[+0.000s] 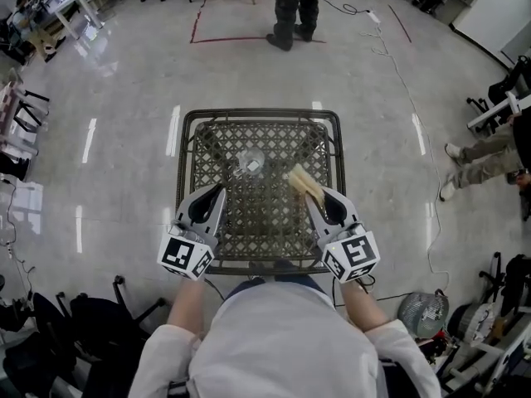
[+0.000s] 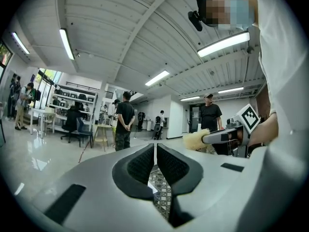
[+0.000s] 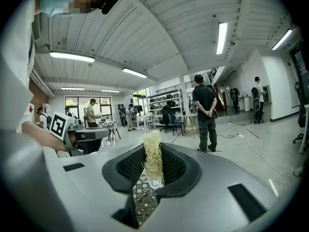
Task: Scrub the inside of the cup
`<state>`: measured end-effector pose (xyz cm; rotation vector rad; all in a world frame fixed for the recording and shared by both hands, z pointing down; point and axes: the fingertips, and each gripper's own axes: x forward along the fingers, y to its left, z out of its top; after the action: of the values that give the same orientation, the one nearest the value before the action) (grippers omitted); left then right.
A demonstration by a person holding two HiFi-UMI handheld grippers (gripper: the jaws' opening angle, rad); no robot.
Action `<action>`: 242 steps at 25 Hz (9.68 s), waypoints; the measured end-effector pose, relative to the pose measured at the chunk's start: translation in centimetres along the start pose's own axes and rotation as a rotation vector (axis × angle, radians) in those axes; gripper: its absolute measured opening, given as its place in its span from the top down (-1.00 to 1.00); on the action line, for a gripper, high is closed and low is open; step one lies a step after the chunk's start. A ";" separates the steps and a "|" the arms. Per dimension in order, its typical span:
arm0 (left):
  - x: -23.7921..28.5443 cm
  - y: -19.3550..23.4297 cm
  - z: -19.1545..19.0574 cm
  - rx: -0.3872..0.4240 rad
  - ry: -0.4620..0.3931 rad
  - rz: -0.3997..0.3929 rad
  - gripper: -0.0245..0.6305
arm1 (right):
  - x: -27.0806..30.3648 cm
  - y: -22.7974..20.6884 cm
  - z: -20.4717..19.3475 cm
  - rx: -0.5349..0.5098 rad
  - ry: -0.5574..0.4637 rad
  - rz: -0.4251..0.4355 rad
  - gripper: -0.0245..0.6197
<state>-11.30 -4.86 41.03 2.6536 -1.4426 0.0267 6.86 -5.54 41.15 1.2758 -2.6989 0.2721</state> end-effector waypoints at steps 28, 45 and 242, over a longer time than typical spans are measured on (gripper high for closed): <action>6.1 4.6 -5.8 0.035 0.092 0.001 0.79 | 5.3 -1.6 -0.1 -0.009 0.043 0.059 0.64; 8.0 6.1 -13.5 -0.039 0.189 -0.061 0.62 | 6.5 -0.8 -2.3 -0.011 0.103 0.093 0.64; 3.9 -7.0 -2.6 0.684 0.355 -0.188 -0.23 | 3.5 10.7 3.3 -0.579 0.340 0.334 0.65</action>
<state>-3.17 -4.06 43.26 3.0404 -1.2082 1.0921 -3.76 -2.23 37.56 0.5595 -2.4124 -0.2299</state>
